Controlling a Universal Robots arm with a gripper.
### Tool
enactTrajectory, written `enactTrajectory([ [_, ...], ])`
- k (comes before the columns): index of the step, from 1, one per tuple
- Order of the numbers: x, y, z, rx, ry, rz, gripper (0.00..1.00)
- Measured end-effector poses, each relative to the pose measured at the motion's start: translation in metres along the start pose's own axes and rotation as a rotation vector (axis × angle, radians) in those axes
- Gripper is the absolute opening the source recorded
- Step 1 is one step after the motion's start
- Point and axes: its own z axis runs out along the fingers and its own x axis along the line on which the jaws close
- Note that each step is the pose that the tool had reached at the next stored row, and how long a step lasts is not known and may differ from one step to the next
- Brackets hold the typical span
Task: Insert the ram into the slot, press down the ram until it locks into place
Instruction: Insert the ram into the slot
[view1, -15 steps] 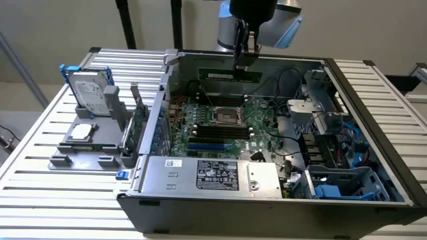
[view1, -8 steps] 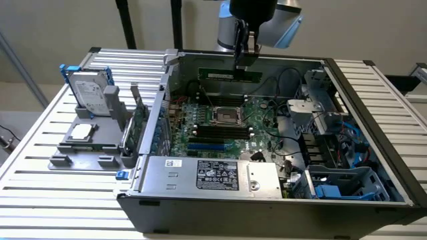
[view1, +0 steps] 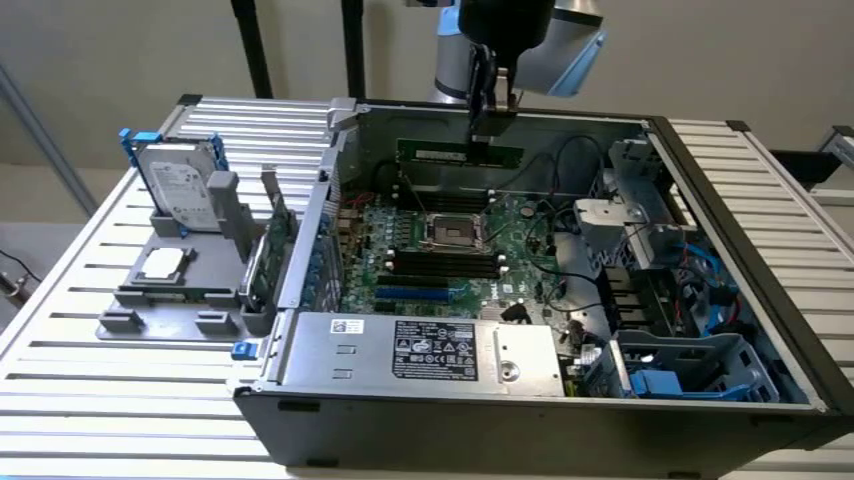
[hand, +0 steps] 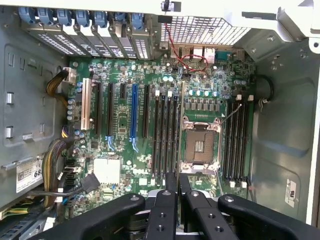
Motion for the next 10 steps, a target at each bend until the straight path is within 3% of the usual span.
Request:
enactTrajectory([
  [10,0.0,-0.0007,0.0182,0.0,0.0,0.0,0.13],
])
